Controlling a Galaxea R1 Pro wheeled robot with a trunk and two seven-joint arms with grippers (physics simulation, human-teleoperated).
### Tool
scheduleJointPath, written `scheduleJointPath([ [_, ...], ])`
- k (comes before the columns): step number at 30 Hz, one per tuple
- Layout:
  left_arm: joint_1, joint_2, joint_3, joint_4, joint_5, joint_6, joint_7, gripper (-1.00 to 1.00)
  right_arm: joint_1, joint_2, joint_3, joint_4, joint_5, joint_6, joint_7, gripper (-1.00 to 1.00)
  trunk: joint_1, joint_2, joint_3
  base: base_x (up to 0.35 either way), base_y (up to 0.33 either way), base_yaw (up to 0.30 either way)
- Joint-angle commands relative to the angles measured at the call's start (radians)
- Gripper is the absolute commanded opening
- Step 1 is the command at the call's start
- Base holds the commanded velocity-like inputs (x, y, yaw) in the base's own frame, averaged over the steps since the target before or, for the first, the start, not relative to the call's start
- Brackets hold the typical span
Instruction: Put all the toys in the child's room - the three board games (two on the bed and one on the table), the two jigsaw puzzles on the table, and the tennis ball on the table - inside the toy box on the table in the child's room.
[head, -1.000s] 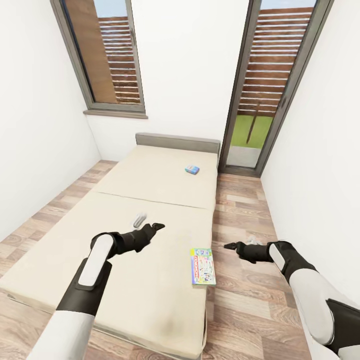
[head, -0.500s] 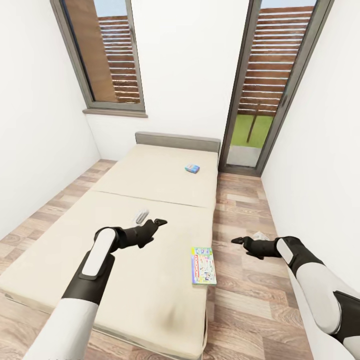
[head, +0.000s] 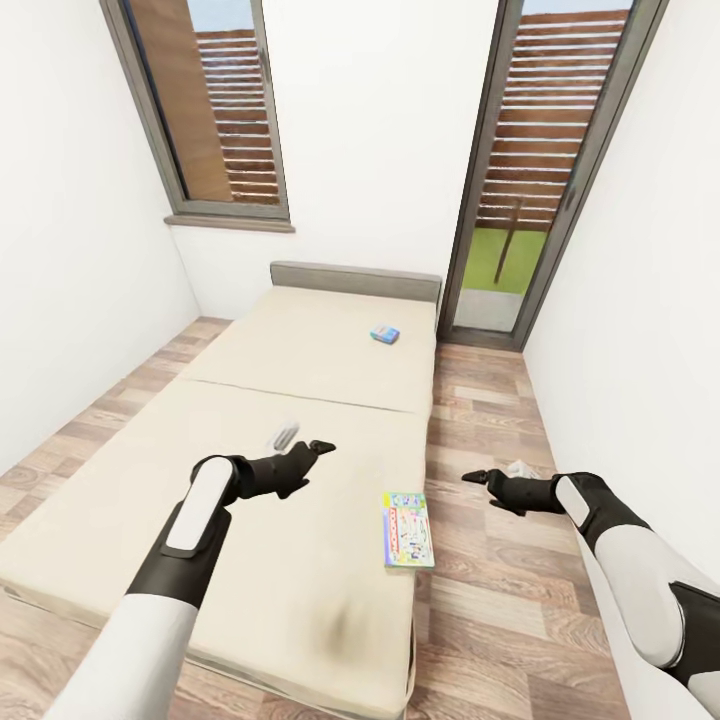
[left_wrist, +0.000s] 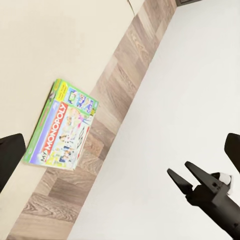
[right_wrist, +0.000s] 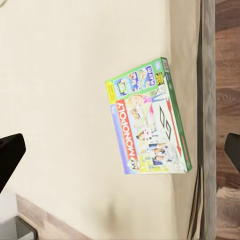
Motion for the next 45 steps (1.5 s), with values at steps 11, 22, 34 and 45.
scheduleJointPath([
  [11,-0.001,-0.006,-0.002,-0.001,0.03,0.001,0.011,1.0,0.0,-0.001,-0.002,-0.003,-0.01,0.005,0.057,1.0,0.042,-0.078,-0.036,0.0,0.0,0.0],
  [22,0.0,-0.003,-0.002,-0.005,0.059,0.0,0.012,1.0,0.0,-0.005,-0.002,-0.011,-0.011,0.005,0.074,1.0,0.084,-0.155,-0.071,0.0,0.0,0.0],
  [34,0.0,-0.001,-0.003,-0.007,0.064,0.0,0.013,1.0,-0.001,-0.01,-0.003,-0.012,-0.012,0.007,0.079,1.0,0.13,-0.239,-0.122,0.0,0.0,0.0],
  [45,0.0,0.0,-0.003,-0.007,0.065,0.0,0.013,1.0,-0.003,-0.007,-0.003,-0.011,-0.011,0.01,0.08,1.0,0.173,-0.316,-0.173,0.0,0.0,0.0],
])
